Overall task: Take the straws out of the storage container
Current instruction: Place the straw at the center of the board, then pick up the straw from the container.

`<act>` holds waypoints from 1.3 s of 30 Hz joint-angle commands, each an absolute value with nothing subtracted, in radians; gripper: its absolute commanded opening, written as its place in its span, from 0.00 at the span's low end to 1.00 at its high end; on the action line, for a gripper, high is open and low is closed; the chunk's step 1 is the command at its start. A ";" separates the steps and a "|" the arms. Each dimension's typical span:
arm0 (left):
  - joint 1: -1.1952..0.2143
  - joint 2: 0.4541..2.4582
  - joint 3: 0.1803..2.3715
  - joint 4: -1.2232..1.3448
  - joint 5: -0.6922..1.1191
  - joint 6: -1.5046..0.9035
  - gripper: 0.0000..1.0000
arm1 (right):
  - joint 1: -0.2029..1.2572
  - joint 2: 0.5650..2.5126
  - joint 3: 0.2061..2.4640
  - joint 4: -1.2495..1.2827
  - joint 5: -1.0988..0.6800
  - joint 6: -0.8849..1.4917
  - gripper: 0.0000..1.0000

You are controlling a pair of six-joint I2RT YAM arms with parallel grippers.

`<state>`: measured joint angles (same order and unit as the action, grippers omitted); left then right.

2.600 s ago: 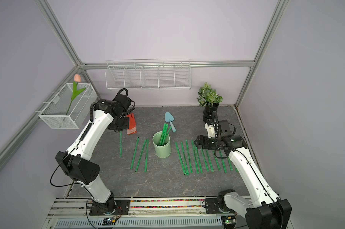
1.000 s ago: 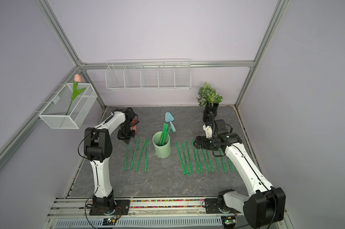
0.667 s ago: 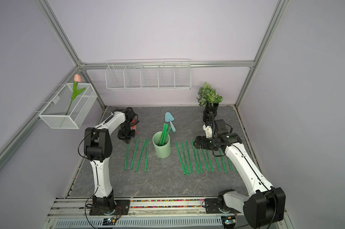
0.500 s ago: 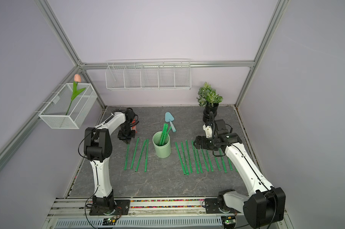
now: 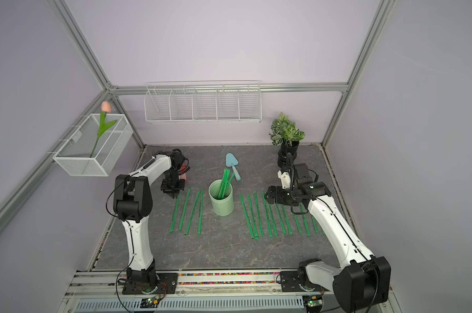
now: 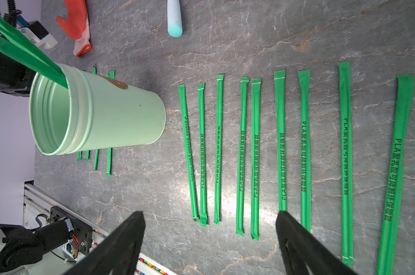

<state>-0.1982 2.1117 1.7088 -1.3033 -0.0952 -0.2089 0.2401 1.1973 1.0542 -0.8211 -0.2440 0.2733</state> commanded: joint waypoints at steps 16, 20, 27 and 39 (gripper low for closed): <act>-0.342 1.476 1.557 -0.950 0.260 -0.226 0.38 | 0.244 1.091 1.064 -0.878 -0.189 0.283 0.89; -0.364 1.410 1.501 -0.888 0.291 -0.229 0.55 | 0.244 1.082 1.069 -0.893 -0.184 0.281 0.89; -0.405 1.386 1.459 -0.848 0.290 -0.224 0.83 | 0.244 1.078 1.065 -0.900 -0.187 0.279 0.89; -0.555 1.469 1.499 -0.868 0.201 -0.160 0.80 | 0.244 1.080 1.057 -0.895 -0.193 0.278 0.89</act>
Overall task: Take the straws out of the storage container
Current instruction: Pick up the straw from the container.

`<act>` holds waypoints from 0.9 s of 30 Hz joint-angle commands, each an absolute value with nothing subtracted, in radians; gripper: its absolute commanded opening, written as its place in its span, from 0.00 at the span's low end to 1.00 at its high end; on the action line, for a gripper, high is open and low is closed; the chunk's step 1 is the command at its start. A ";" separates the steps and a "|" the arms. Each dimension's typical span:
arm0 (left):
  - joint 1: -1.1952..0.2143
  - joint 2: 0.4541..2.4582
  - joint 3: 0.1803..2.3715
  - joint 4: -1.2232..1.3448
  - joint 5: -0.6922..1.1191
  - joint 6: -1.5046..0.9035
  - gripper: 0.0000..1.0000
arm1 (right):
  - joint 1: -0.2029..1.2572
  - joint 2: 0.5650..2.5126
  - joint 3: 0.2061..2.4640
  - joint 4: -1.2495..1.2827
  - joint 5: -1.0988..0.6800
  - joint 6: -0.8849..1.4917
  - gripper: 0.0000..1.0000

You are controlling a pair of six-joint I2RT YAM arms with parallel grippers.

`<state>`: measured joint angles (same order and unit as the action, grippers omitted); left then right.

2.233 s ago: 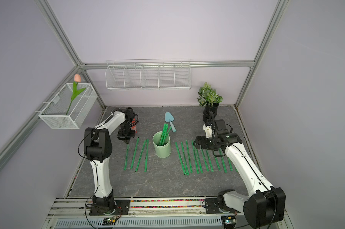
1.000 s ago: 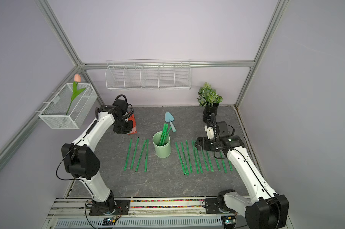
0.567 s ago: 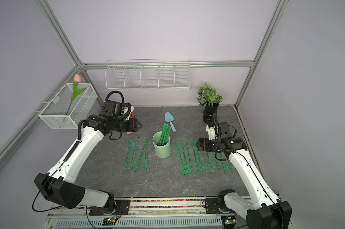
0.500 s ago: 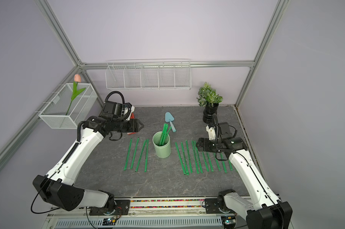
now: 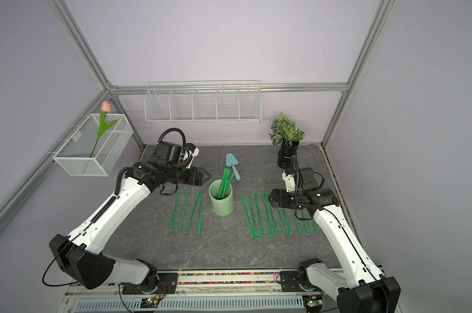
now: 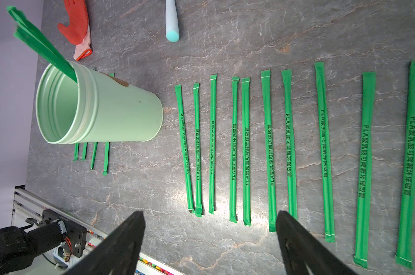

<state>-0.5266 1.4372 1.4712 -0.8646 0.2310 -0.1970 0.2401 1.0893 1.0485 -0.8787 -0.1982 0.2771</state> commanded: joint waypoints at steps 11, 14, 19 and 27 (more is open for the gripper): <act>-0.683 1.598 1.540 -0.858 0.104 -0.162 0.47 | 0.244 1.078 1.037 -0.882 -0.196 0.282 0.89; -0.695 1.622 1.560 -0.853 0.106 -0.167 0.44 | 0.244 1.081 1.037 -0.884 -0.192 0.279 0.89; -0.730 1.657 1.601 -0.857 0.096 -0.148 0.44 | 0.243 1.092 1.034 -0.879 -0.193 0.278 0.89; -0.763 1.706 1.651 -0.873 0.087 -0.109 0.44 | 0.242 1.104 1.034 -0.871 -0.198 0.279 0.89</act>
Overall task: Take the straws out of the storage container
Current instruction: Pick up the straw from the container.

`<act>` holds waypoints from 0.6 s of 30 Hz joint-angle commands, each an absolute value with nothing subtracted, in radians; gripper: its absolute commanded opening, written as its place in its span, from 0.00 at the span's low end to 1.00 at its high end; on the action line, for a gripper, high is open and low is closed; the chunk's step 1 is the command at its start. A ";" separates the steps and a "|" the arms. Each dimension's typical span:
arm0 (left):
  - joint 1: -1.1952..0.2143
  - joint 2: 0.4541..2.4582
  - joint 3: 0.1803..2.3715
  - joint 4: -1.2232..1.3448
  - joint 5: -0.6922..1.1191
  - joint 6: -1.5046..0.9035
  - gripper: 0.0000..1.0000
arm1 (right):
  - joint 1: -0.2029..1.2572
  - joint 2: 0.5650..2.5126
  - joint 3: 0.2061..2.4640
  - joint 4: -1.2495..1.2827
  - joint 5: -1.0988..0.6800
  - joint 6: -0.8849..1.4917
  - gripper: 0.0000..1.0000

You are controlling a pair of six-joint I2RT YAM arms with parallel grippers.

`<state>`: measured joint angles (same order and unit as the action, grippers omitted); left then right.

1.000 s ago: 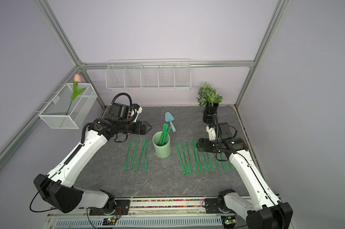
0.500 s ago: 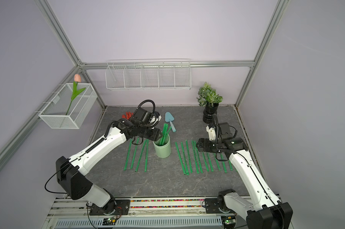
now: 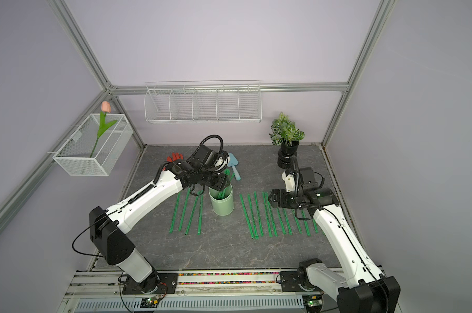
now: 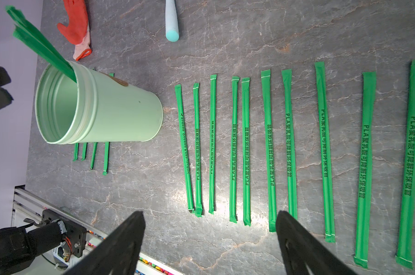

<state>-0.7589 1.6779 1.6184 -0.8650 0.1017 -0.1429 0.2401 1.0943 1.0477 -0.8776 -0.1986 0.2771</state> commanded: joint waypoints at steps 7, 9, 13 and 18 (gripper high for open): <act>-0.766 1.777 1.699 -0.895 0.082 -0.089 0.44 | 0.242 1.113 1.035 -0.870 -0.203 0.280 0.89; -0.767 1.796 1.713 -0.900 0.081 -0.085 0.43 | 0.242 1.114 1.034 -0.870 -0.204 0.279 0.89; -0.768 1.821 1.736 -0.906 0.083 -0.082 0.43 | 0.242 1.117 1.027 -0.870 -0.204 0.278 0.89; -0.768 1.846 1.766 -0.921 0.079 -0.077 0.41 | 0.240 1.120 1.023 -0.864 -0.208 0.280 0.89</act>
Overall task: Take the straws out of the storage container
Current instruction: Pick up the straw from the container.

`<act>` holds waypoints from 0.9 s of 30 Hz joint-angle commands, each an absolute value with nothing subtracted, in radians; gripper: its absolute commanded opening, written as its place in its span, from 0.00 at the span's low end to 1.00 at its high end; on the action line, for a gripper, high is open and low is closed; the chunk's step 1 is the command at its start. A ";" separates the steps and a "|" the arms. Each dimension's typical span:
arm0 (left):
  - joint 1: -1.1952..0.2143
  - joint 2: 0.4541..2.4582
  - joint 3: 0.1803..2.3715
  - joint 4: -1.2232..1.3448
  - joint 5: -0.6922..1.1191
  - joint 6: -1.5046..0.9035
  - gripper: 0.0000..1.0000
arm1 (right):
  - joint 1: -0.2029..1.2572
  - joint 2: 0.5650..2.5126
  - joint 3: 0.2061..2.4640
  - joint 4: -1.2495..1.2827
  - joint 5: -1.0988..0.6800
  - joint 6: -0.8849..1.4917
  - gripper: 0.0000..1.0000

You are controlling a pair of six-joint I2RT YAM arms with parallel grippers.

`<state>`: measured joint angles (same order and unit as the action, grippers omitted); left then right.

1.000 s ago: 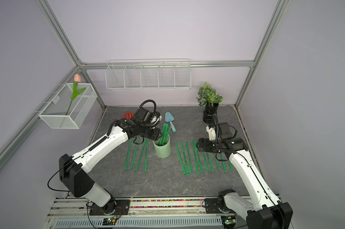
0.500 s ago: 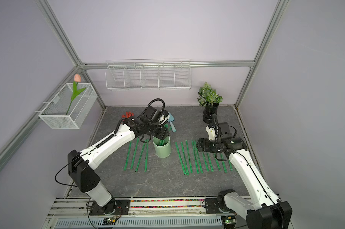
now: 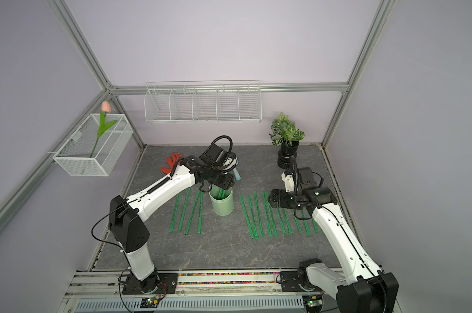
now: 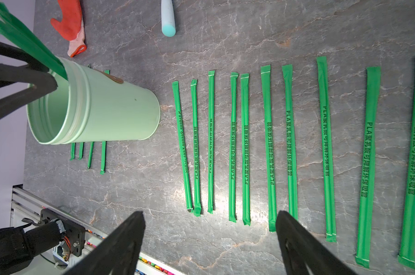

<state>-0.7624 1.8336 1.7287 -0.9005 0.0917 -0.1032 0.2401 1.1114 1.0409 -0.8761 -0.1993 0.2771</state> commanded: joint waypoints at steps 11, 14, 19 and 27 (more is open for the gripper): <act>-0.770 1.894 1.814 -0.935 0.072 -0.075 0.37 | 0.241 1.126 1.019 -0.862 -0.210 0.274 0.89; -0.770 1.901 1.824 -0.938 0.071 -0.074 0.35 | 0.241 1.126 1.019 -0.863 -0.207 0.275 0.89; -0.769 1.907 1.829 -0.939 0.062 -0.072 0.28 | 0.240 1.128 1.017 -0.864 -0.208 0.273 0.89; -0.770 1.914 1.842 -0.952 0.048 -0.072 0.15 | 0.238 1.131 1.015 -0.860 -0.213 0.273 0.89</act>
